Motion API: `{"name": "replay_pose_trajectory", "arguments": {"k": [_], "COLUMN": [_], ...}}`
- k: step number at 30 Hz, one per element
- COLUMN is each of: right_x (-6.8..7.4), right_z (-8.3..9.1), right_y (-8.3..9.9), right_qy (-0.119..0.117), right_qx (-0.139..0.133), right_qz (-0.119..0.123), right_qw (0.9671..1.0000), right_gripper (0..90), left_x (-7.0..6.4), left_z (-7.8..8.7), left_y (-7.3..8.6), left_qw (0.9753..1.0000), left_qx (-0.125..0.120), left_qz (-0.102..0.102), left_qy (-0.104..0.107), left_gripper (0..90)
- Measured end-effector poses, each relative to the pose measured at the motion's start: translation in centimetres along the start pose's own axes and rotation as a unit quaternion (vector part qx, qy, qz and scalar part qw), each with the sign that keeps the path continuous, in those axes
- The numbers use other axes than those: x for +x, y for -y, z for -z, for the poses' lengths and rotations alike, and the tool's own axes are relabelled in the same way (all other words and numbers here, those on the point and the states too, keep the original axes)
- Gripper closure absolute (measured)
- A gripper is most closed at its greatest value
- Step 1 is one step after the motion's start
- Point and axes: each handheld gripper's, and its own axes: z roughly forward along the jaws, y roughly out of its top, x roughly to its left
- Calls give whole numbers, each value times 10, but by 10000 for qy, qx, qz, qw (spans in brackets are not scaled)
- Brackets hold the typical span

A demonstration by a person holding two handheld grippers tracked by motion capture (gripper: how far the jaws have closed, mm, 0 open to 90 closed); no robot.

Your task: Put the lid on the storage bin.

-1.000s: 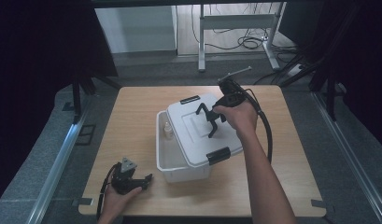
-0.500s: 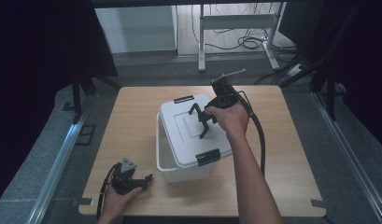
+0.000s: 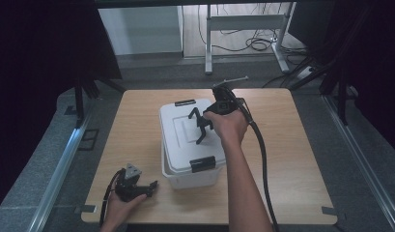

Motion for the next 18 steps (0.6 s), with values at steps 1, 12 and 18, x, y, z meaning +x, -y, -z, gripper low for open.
{"name": "replay_pose_trajectory", "arguments": {"k": [1,12,18], "right_x": [2,9,5], "right_z": [-4,-16,-18], "right_y": [1,9,11], "right_qy": [-3,140,196], "right_qx": [32,-129,-186], "right_qz": [-33,-365,-518], "right_qw": [10000,9992,9983], "right_gripper": [846,847,847], "left_x": [0,0,-1], "left_z": [0,0,1], "left_y": [0,0,1], "left_qw": [10000,10000,10000], "left_qx": [-1,3,1], "left_qz": [0,-25,-39], "left_qy": [2,16,38], "left_gripper": [125,125,125]}}
